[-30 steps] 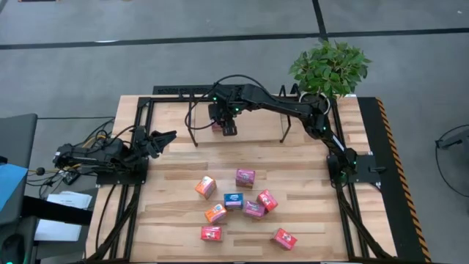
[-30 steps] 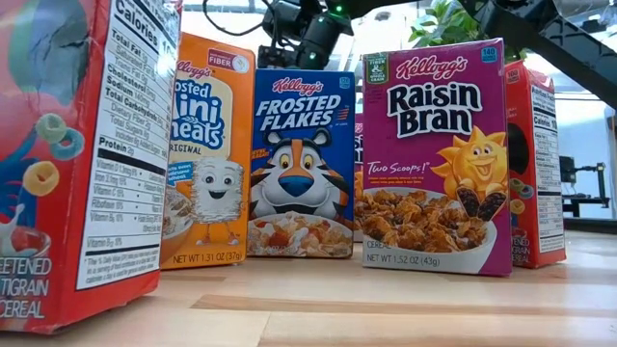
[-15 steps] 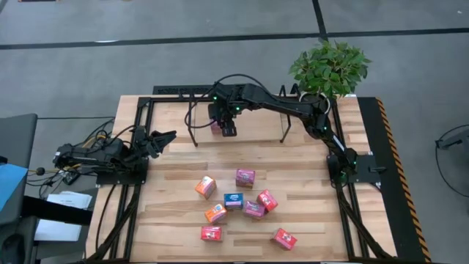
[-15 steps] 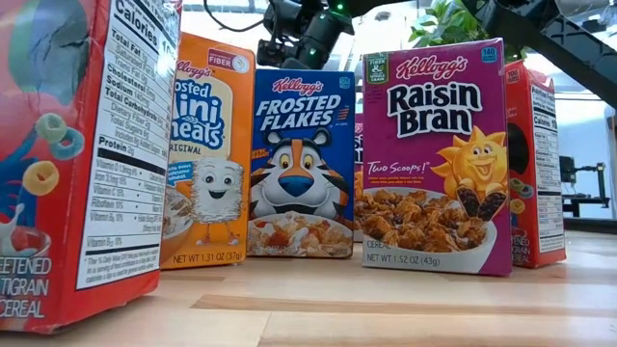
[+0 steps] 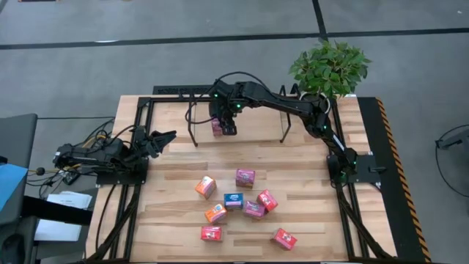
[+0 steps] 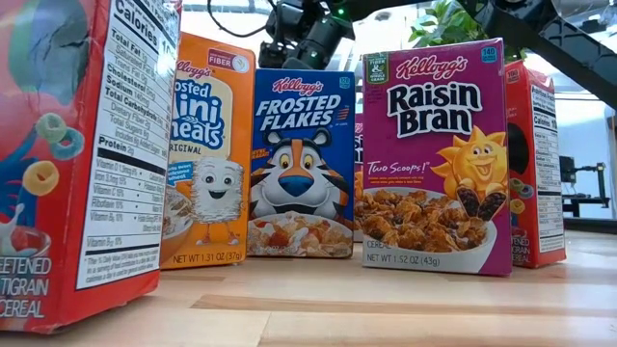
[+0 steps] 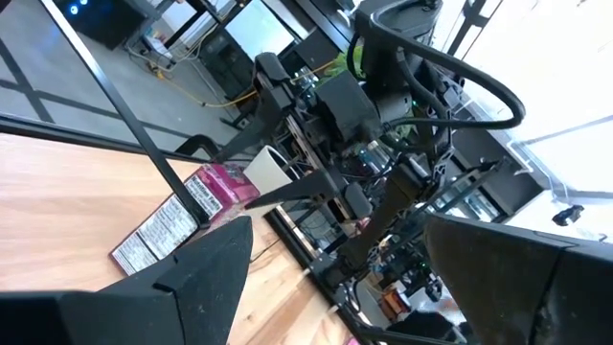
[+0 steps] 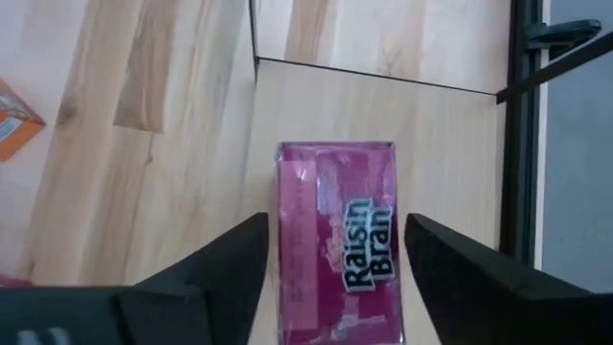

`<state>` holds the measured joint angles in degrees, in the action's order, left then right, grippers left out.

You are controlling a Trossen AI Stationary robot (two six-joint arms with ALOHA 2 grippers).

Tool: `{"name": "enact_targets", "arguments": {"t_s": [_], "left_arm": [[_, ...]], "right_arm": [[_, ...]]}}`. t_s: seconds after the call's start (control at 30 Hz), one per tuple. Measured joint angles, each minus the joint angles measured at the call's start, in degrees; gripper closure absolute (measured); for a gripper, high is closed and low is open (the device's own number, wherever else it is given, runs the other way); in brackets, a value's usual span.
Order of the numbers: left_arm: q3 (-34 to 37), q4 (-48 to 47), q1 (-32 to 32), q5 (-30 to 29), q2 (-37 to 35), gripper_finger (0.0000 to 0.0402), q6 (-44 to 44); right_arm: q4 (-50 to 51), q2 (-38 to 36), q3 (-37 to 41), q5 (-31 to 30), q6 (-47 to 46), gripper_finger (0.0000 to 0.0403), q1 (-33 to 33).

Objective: Stack cereal on shelf
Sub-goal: Put the top right purple cereal box on the shelf

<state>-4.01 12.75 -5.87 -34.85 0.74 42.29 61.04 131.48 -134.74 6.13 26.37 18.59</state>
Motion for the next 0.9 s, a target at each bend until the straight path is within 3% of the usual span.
{"name": "enact_targets", "arguments": {"t_s": [0.27, 0.5, 0.73, 0.9], "left_arm": [[0.0, 0.0, 0.0, 0.0, 0.0, 0.0103, 0.5], [0.0, 0.0, 0.0, 0.0, 0.0, 0.0103, 0.6], [0.0, -0.4, 0.0, 0.1, 0.0, 0.0103, 0.6], [0.0, -0.5, 0.0, 0.6, 0.0, 0.0103, 0.3]], "right_arm": [[-1.0, 0.0, 0.0, -1.8, 0.7, 0.0070, -0.1], [-0.4, -6.2, 0.0, -6.3, 0.1, 0.0076, -0.1], [5.3, -12.6, 0.1, -7.1, -6.3, 0.0154, -0.5], [9.6, -16.7, 2.5, -0.9, -9.4, 0.0270, -0.7]]}}
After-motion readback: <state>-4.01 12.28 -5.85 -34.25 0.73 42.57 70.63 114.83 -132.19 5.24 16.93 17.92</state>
